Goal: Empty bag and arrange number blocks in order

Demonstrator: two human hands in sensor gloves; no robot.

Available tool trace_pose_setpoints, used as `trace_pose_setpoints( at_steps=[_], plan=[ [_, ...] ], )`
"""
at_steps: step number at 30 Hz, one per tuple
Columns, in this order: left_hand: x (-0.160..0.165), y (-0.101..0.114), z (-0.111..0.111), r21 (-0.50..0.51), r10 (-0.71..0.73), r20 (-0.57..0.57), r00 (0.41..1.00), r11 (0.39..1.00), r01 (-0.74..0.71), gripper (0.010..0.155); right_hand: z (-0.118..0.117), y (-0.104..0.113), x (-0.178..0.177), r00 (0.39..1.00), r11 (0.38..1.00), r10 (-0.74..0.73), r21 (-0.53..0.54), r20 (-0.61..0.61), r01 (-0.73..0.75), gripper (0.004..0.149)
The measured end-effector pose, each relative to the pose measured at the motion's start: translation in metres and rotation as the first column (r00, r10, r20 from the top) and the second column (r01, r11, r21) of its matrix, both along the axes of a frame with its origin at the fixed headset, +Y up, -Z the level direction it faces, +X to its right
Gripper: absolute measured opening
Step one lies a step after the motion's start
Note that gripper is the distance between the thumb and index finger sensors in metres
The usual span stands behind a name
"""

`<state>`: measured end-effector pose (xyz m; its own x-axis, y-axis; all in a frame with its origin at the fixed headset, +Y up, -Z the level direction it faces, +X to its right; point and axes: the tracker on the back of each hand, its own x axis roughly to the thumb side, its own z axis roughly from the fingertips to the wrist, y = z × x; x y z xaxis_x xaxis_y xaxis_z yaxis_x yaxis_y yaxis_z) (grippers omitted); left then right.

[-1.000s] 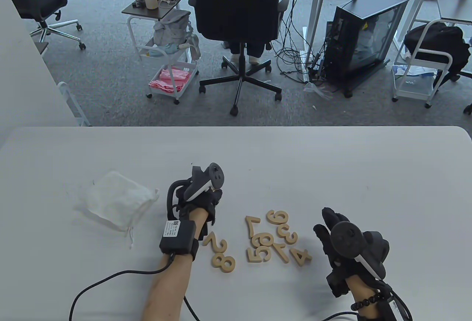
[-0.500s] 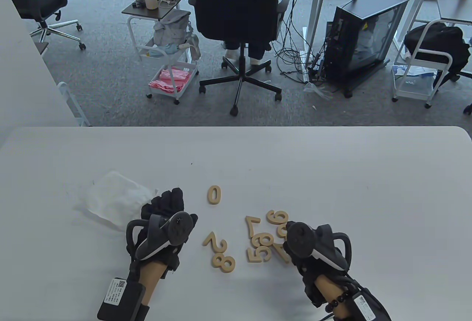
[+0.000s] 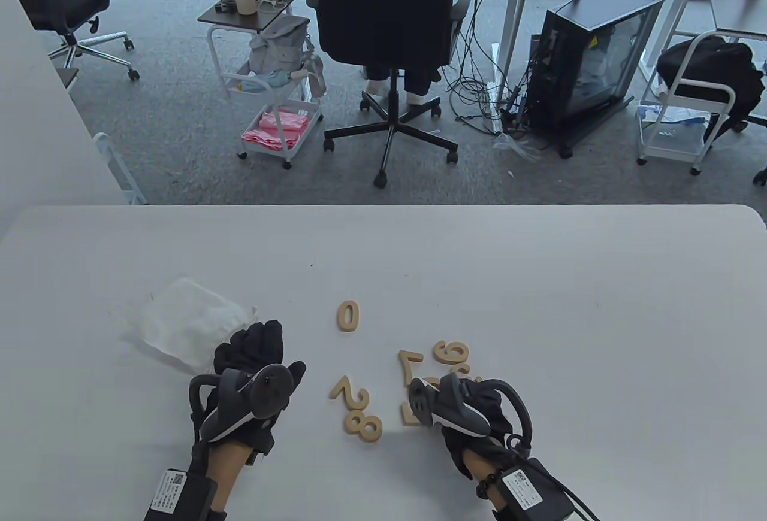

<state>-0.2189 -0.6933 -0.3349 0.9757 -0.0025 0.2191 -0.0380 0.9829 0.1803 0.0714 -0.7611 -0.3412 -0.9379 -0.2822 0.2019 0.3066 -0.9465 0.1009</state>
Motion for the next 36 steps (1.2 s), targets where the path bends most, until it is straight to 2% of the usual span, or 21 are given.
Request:
trace_pose_setpoints(
  at_steps=[11,20,31,34,36],
  plan=[
    [-0.002,-0.002,0.004,-0.001,-0.014,-0.002,1.000,1.000,0.014,0.079,0.003,-0.006,-0.007,0.996,0.996,0.081,0.042,-0.032,-0.079,0.051],
    [-0.001,-0.003,0.005,0.003,-0.012,0.004,1.000,1.000,0.012,0.079,0.005,-0.007,-0.010,0.995,0.992,0.093,0.092,-0.035,-0.089,0.045],
    [-0.001,-0.003,0.006,-0.001,-0.015,0.002,1.000,1.000,0.015,0.079,0.004,-0.010,-0.008,0.997,0.995,0.062,0.085,-0.040,-0.058,0.044],
    [-0.002,-0.003,0.006,-0.003,-0.012,0.000,1.000,1.000,0.012,0.079,0.001,-0.002,0.000,1.000,0.998,-0.029,0.051,-0.006,0.030,0.044],
    [-0.003,-0.002,0.006,0.000,-0.006,-0.004,1.000,1.000,0.006,0.079,0.000,0.008,0.009,0.990,0.988,-0.143,0.057,0.021,0.141,0.044]
  ],
)
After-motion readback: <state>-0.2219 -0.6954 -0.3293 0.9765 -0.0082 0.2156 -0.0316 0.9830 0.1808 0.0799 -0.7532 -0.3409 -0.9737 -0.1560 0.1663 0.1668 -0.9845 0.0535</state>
